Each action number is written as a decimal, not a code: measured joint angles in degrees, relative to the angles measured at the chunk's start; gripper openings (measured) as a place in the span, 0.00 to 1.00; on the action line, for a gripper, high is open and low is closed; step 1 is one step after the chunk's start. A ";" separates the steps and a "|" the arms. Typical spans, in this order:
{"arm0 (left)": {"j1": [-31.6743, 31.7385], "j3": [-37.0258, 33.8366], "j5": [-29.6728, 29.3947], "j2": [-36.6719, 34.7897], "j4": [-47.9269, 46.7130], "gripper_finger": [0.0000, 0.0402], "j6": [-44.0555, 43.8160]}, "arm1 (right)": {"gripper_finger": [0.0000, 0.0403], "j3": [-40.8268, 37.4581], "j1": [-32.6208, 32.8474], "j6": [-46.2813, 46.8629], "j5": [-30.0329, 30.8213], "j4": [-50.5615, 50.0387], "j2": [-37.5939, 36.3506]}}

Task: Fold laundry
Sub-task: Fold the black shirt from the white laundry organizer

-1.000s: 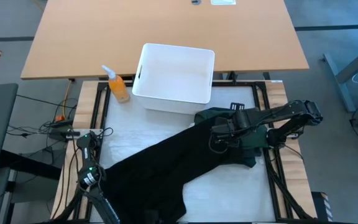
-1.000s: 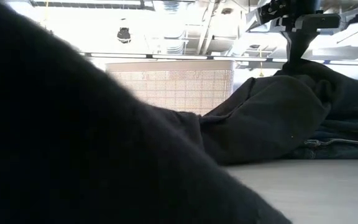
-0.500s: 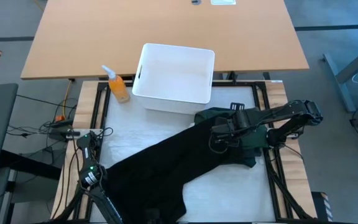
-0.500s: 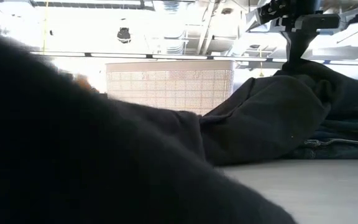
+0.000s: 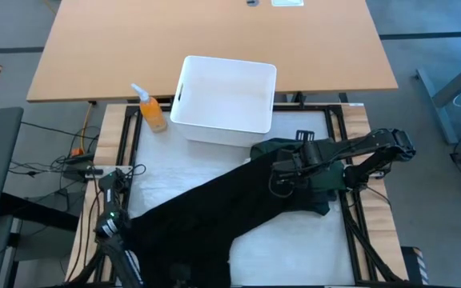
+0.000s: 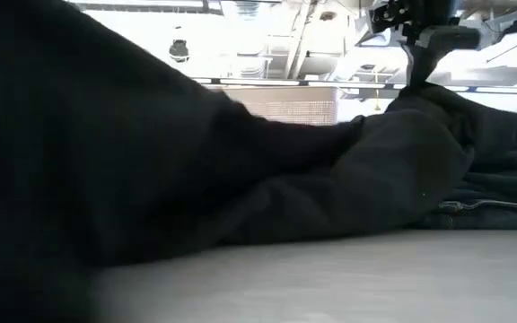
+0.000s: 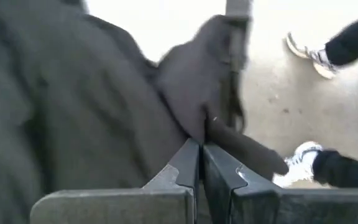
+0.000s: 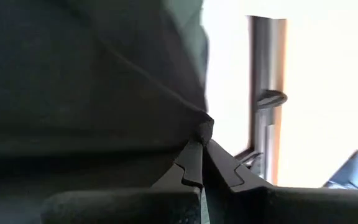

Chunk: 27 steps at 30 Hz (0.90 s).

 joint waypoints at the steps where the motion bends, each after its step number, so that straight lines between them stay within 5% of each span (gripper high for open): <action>1: -0.23 -0.69 -0.47 -1.37 -1.54 0.00 -1.64 | 0.05 0.00 0.00 -0.02 1.33 0.08 0.00; 7: -1.40 -0.84 -1.89 -5.70 -14.54 0.00 -13.68 | 0.05 0.02 -0.24 0.38 9.52 1.53 0.00; 16: -1.26 -0.85 1.50 -7.79 -13.92 0.00 -10.28 | 0.05 0.02 -4.81 -2.41 10.48 3.39 0.00; 27: 0.35 -1.61 -13.78 -16.59 -13.87 0.00 9.19 | 0.05 0.02 -5.64 -6.47 10.10 4.70 0.00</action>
